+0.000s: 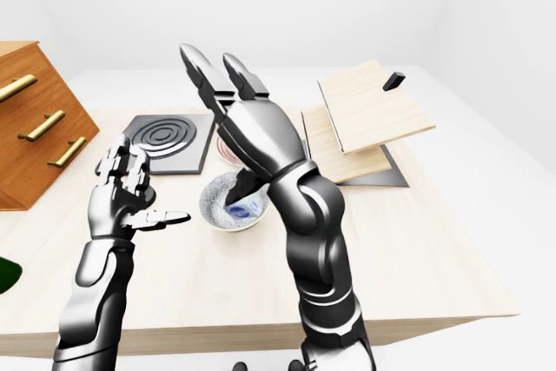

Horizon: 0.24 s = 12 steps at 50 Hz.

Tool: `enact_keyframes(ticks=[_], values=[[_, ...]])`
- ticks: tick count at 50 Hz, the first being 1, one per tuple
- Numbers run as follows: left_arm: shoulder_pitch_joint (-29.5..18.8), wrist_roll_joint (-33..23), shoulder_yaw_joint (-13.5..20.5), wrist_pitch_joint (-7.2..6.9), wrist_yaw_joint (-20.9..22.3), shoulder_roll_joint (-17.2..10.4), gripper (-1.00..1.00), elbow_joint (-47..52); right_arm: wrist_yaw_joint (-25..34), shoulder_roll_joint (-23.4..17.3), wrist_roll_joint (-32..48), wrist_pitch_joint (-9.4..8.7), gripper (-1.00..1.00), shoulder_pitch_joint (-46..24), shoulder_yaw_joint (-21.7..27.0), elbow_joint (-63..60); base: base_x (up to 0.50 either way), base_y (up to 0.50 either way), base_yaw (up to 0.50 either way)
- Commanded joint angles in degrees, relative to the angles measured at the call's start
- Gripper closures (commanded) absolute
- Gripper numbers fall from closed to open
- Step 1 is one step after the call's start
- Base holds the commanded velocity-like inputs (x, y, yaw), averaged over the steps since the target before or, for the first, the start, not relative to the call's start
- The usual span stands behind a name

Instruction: Pick up the cream cheese and put it in the bowl.

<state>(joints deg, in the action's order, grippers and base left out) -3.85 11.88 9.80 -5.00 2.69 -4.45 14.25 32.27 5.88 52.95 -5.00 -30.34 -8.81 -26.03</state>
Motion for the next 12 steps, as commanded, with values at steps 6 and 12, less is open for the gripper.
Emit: enact_keyframes(ticks=[6,12], values=[[-2.6,-0.4,-0.5,0.00,-1.3,-0.4,-1.00,3.0,-16.2,-4.3,-24.2,0.00,-1.00,3.5,7.1,9.9,0.00,0.00,0.00],[-4.7,-1.0,-1.7,0.00,-2.5,-0.2,-1.00,5.5,-21.0,-5.8,-41.5,0.00,-1.00,8.6,9.4,12.4,0.00,0.00,0.00]])
